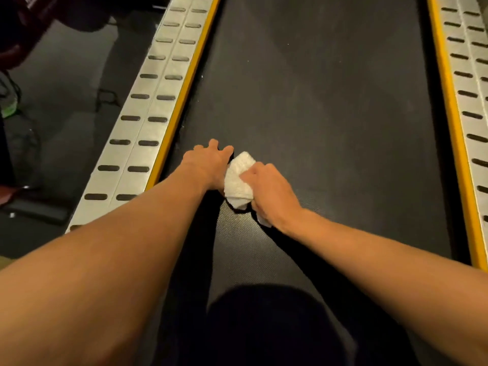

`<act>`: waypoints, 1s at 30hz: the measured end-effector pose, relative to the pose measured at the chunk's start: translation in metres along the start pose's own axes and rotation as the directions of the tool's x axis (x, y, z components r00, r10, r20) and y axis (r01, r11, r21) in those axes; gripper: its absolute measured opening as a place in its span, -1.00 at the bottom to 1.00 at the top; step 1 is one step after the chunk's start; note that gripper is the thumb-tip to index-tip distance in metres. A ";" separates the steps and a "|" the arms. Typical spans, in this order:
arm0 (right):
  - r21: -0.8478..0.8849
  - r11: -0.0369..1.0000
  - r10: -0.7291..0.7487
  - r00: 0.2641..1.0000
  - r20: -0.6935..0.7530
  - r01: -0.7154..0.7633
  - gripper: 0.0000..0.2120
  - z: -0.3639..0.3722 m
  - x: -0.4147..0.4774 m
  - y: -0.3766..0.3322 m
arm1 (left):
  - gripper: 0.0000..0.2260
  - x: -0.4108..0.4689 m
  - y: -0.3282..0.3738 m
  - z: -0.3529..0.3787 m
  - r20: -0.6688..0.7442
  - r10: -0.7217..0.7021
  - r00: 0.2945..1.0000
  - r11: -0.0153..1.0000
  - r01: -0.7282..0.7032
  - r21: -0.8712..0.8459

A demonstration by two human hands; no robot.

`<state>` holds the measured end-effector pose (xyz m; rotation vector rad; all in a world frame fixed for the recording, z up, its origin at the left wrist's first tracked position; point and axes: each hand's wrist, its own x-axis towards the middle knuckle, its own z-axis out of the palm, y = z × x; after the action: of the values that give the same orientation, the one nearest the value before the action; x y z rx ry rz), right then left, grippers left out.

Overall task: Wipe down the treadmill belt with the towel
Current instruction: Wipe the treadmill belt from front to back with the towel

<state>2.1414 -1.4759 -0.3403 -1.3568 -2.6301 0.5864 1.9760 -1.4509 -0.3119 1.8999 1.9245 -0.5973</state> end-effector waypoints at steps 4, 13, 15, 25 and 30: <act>0.005 0.995 0.099 0.994 -0.042 -0.099 -0.64 -0.008 0.027 0.005 | -0.14 0.001 -0.021 -0.007 0.047 0.062 0.997 0.994 -0.057 -0.093; 0.046 0.990 -0.136 0.989 0.064 0.133 -0.71 0.009 0.010 -0.028 | -0.45 -0.002 -0.053 -0.004 -0.080 -0.023 0.997 0.938 -0.006 -0.347; 0.000 0.988 -0.155 0.985 0.074 0.155 -0.61 0.001 0.030 -0.015 | -0.48 -0.005 -0.057 -0.001 -0.120 -0.066 0.991 0.901 0.007 -0.434; 0.130 0.956 -0.282 0.949 0.139 0.265 -0.70 0.010 0.027 -0.066 | -0.75 -0.014 -0.085 0.016 -0.231 -0.288 0.929 0.915 0.196 -0.352; -0.009 1.000 0.023 0.999 -0.036 -0.023 -0.62 0.002 0.094 -0.037 | -0.67 -0.005 -0.089 0.027 -0.151 -0.303 0.941 0.910 0.239 -0.337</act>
<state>2.0577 -1.4204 -0.3341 -1.3889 -2.5955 0.5486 1.8860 -1.4700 -0.3279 1.5523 2.2783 -0.1560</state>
